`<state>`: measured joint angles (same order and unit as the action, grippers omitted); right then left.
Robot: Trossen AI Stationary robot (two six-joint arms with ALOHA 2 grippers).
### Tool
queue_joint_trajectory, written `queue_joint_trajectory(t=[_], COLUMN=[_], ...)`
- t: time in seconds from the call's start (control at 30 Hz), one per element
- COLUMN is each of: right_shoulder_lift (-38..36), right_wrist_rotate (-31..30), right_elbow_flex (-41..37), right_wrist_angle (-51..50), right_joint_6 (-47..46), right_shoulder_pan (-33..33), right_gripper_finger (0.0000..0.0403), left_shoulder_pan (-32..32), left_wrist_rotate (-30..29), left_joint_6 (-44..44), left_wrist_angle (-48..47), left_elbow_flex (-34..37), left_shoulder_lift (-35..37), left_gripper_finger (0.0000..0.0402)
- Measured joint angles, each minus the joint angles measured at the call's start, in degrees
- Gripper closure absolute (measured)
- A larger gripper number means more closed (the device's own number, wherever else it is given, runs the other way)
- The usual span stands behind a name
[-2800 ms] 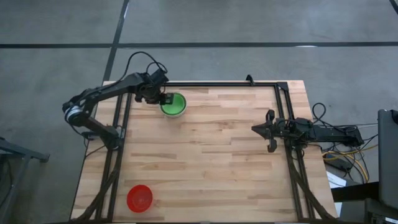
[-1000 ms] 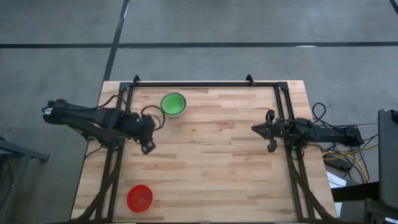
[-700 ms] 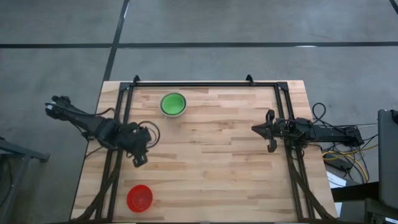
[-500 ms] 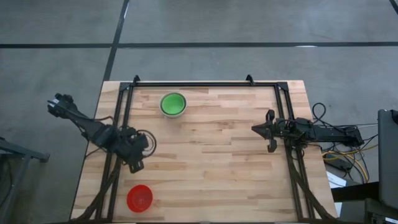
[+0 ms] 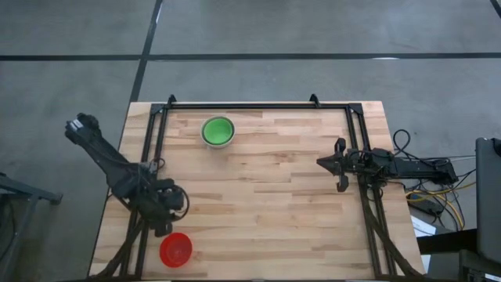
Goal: Nest bowls inside each other
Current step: Stack the orange bowl on the green bowl
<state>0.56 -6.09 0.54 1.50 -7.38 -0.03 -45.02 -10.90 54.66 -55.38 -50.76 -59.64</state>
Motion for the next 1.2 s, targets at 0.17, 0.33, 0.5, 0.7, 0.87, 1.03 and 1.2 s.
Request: queue_joint_trajectory(t=[0.17, 0.33, 0.5, 0.7, 0.87, 1.03, 1.2], right_shoulder_lift=[0.01, 0.01, 0.02, 0.01, 0.00, 0.00, 0.00], right_wrist_rotate=[-0.01, -0.01, -0.02, -0.01, -0.02, -0.01, -0.02], right_elbow_flex=[0.00, 0.00, 0.00, 0.00, 0.00, 0.00, 0.00], right_wrist_angle=[0.00, 0.00, 0.00, 0.00, 0.00, 0.00, 0.00], right_joint_6=[-0.03, -0.04, -0.04, -0.05, -0.02, -0.03, -0.04], right_shoulder_pan=[0.02, 0.01, 0.01, 0.00, 0.02, 0.01, 0.02], right_gripper_finger=[0.0369, 0.0369, 0.0369, 0.0369, 0.0369, 0.0369, 0.0369], left_shoulder_pan=[-2.10, -3.57, -3.93, -3.90, -3.90, -3.90, -3.98], left_wrist_rotate=[2.66, 3.11, 4.41, 6.90, 7.02, 7.75, 8.75], left_joint_6=[-0.13, -0.28, 2.06, 5.88, 6.83, 8.63, 9.81], left_wrist_angle=[3.11, 6.64, 7.45, 12.41, 15.70, 17.22, 17.87], left_elbow_flex=[2.08, 3.52, 6.26, 10.80, 12.12, 13.32, 13.97], left_shoulder_lift=[0.00, 0.00, 0.00, 0.00, 0.00, 0.00, -0.12], left_gripper_finger=[0.0259, 0.0259, 0.0259, 0.0259, 0.0259, 0.0259, 0.0259])
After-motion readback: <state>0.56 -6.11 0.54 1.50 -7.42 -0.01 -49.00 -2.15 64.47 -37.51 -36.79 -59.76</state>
